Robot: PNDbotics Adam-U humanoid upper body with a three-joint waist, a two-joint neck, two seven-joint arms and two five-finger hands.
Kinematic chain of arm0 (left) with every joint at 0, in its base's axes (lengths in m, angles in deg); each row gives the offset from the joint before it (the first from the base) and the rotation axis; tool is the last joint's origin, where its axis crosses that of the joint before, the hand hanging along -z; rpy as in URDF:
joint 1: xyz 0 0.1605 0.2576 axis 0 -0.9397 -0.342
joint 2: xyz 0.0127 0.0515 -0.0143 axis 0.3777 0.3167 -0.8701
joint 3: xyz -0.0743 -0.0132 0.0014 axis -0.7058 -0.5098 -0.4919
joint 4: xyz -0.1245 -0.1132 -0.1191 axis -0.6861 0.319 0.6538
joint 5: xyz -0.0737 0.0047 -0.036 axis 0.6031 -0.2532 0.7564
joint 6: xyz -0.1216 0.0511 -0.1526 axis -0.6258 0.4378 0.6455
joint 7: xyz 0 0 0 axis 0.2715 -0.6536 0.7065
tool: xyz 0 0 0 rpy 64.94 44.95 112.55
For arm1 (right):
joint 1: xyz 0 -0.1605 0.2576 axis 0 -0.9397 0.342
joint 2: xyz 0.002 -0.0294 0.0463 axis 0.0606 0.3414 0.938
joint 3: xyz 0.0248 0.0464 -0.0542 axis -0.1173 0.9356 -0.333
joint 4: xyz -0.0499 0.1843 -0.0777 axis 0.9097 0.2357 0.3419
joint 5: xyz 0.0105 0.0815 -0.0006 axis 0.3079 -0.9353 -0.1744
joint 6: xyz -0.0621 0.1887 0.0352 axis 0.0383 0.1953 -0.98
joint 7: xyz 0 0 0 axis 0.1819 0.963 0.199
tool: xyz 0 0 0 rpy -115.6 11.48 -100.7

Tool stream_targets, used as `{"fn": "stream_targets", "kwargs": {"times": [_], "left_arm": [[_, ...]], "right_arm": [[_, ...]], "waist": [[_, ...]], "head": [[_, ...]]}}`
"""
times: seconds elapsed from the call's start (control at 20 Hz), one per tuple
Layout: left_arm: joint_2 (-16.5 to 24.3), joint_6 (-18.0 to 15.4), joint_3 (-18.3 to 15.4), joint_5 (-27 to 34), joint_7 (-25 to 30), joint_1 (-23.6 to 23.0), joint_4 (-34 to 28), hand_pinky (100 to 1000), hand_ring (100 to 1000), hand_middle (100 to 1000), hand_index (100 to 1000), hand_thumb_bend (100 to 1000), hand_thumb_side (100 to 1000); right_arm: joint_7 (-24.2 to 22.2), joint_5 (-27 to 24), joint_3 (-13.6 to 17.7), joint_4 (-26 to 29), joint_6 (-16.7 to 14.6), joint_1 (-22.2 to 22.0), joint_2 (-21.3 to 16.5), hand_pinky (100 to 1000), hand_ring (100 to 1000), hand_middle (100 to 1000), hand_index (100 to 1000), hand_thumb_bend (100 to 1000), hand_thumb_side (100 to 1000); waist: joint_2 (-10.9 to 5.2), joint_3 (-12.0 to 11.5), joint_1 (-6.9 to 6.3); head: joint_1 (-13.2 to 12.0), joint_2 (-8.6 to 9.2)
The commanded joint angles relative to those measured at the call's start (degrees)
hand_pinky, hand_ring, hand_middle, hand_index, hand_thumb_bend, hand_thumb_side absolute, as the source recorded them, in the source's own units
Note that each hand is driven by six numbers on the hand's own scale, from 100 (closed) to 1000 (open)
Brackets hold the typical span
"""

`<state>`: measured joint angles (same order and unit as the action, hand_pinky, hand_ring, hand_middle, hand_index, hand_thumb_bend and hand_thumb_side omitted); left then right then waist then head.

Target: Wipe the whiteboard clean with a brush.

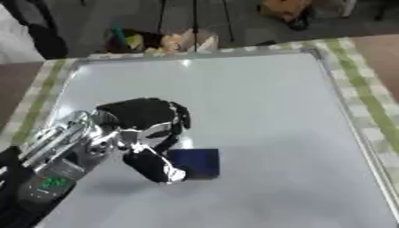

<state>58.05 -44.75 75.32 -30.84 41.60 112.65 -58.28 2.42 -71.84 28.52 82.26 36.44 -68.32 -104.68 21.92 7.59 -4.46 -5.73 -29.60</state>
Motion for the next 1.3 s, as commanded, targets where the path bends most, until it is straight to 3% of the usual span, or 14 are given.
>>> {"fn": "stream_targets", "kwargs": {"times": [0.05, 0.6, 1.0, 1.3], "left_arm": [[0.4, -0.2, -0.4, 1.8, -1.0, 0.4, 0.1, 544, 730, 764, 199, 354, 496], [0.2, -5.0, 0.4, 3.5, -3.1, 0.2, 2.2, 541, 723, 736, 202, 336, 468], [-0.1, -9.0, 1.5, 0.7, -4.6, -0.1, 4.0, 515, 702, 681, 197, 355, 434], [-0.5, -10.2, 2.2, -0.9, -6.5, -0.3, 5.2, 487, 677, 664, 190, 354, 424]], "right_arm": [[-0.3, 0.2, 0.2, 0.9, -0.1, 0.7, -0.7, 713, 668, 555, 779, 100, 787], [-0.7, 0.1, 0.0, 0.9, 0.2, 0.9, -0.4, 715, 668, 553, 780, 100, 789], [-0.9, -0.1, 0.0, 0.9, 0.2, 1.0, -0.3, 717, 668, 553, 779, 100, 790], [-1.0, -0.1, 0.0, 0.9, 0.2, 1.0, -0.1, 718, 668, 552, 780, 100, 792]], "waist": [[-0.92, 0.0, 0.27], [-0.69, 0.0, 0.40], [-0.61, 0.1, 0.58], [-0.49, 0.1, 0.67]], "head": [[0.1, 0.64], [0.1, 0.85], [0.1, 0.84], [0.0, 0.94]]}}
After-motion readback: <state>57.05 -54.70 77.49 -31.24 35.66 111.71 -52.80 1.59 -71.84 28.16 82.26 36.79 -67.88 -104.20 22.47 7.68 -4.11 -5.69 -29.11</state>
